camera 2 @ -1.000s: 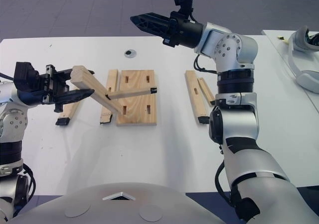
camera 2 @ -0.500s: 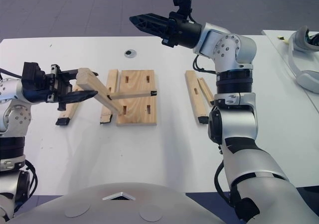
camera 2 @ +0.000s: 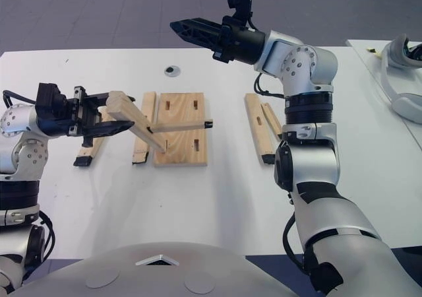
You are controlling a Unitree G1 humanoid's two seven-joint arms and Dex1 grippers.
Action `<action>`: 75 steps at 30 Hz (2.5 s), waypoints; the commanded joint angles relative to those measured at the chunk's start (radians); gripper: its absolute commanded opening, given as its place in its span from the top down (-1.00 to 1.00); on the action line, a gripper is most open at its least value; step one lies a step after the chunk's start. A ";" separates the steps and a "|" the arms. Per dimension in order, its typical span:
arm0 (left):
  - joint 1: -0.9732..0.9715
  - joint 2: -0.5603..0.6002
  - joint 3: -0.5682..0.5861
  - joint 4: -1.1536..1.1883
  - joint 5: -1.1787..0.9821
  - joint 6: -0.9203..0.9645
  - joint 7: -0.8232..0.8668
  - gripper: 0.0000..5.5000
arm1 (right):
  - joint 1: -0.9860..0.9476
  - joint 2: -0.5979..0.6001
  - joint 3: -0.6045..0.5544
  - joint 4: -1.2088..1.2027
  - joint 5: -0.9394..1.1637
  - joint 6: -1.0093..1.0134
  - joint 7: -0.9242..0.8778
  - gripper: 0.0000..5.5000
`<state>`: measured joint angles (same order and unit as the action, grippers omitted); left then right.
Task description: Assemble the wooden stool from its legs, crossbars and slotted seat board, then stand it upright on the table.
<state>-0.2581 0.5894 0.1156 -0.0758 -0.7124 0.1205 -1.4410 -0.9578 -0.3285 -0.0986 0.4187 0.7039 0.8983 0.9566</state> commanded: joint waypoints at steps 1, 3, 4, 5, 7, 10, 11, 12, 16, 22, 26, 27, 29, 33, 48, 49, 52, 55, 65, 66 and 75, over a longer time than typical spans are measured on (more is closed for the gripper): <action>0.011 0.018 0.000 0.003 0.018 -0.004 -0.010 0.25 | -0.019 -0.002 -0.006 -0.014 -0.005 0.007 -0.008 -0.34; 0.015 0.012 -0.006 0.015 0.029 -0.018 -0.014 0.25 | -0.020 0.001 -0.005 -0.016 -0.003 0.007 -0.009 -0.34; 0.017 0.008 -0.010 0.022 0.035 -0.024 -0.015 0.25 | -0.020 0.003 -0.005 -0.016 -0.003 0.007 -0.009 -0.34; 0.017 0.007 -0.014 0.027 0.040 -0.030 -0.019 0.25 | -0.020 0.004 -0.004 -0.017 -0.002 0.007 -0.009 -0.34; 0.013 0.002 -0.030 0.046 0.050 -0.041 -0.029 0.25 | -0.018 0.008 -0.004 -0.020 -0.002 0.009 -0.011 -0.34; -0.003 0.005 -0.053 0.081 0.064 -0.054 -0.052 0.25 | -0.013 0.012 -0.003 -0.029 0.001 0.013 -0.014 -0.34; -0.013 0.008 -0.058 0.096 0.064 -0.051 -0.058 0.25 | -0.011 0.014 -0.003 -0.034 0.003 0.016 -0.016 -0.34; -0.018 0.012 -0.061 0.104 0.064 -0.049 -0.063 0.25 | -0.008 0.015 -0.003 -0.039 0.004 0.019 -0.018 -0.34; -0.044 0.012 -0.046 0.168 0.036 0.028 -0.031 0.25 | 0.007 0.023 -0.009 -0.060 0.010 0.033 -0.032 -0.34; 0.021 -0.008 -0.088 0.211 0.098 0.006 -0.006 0.25 | 0.016 0.035 -0.034 -0.075 0.021 0.050 -0.068 -0.34; 0.110 0.022 -0.161 0.131 0.117 0.055 0.001 0.25 | 0.012 0.045 -0.059 -0.067 0.025 0.053 -0.100 -0.34; 0.118 0.033 -0.172 0.119 0.110 0.083 0.010 0.25 | 0.009 0.048 -0.064 -0.065 0.026 0.054 -0.107 -0.34; 0.117 0.048 -0.184 0.108 0.102 0.113 0.027 0.25 | 0.005 0.056 -0.076 -0.058 0.027 0.056 -0.123 -0.34; 0.097 0.072 -0.192 0.116 0.096 0.149 0.044 0.25 | 0.005 0.064 -0.091 -0.059 0.030 0.057 -0.140 -0.34; 0.146 0.113 -0.010 0.101 0.113 0.253 0.263 -0.59 | 0.008 0.033 -0.077 0.032 -0.065 -0.024 -0.250 -0.34; 0.188 0.115 0.035 0.074 0.105 0.268 0.303 -0.66 | 0.007 0.026 -0.064 0.068 -0.109 -0.061 -0.279 -0.34; 0.335 0.064 0.137 -0.018 0.139 0.344 0.538 -0.83 | -0.006 0.030 -0.081 0.146 -0.176 -0.146 -0.354 -0.34; 0.404 -0.010 0.108 -0.115 0.261 0.355 0.775 -0.92 | -0.008 0.042 -0.083 0.156 -0.182 -0.161 -0.360 -0.34; 0.479 -0.262 -0.022 -0.338 0.341 0.365 1.080 -0.92 | 0.011 0.050 -0.101 0.131 -0.179 -0.139 -0.373 -0.34; 0.483 -0.266 -0.047 -0.335 0.362 0.365 1.093 -0.92 | 0.009 0.050 -0.103 0.131 -0.179 -0.138 -0.373 -0.34; 0.463 -0.299 -0.175 -0.239 0.451 0.466 1.156 -0.92 | -0.004 0.054 -0.113 0.137 -0.177 -0.136 -0.390 -0.34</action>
<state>0.2098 0.2864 -0.0533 -0.3346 -0.2820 0.5261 -0.3144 -0.9402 -0.2743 -0.1986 0.5664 0.5235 0.7475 0.5785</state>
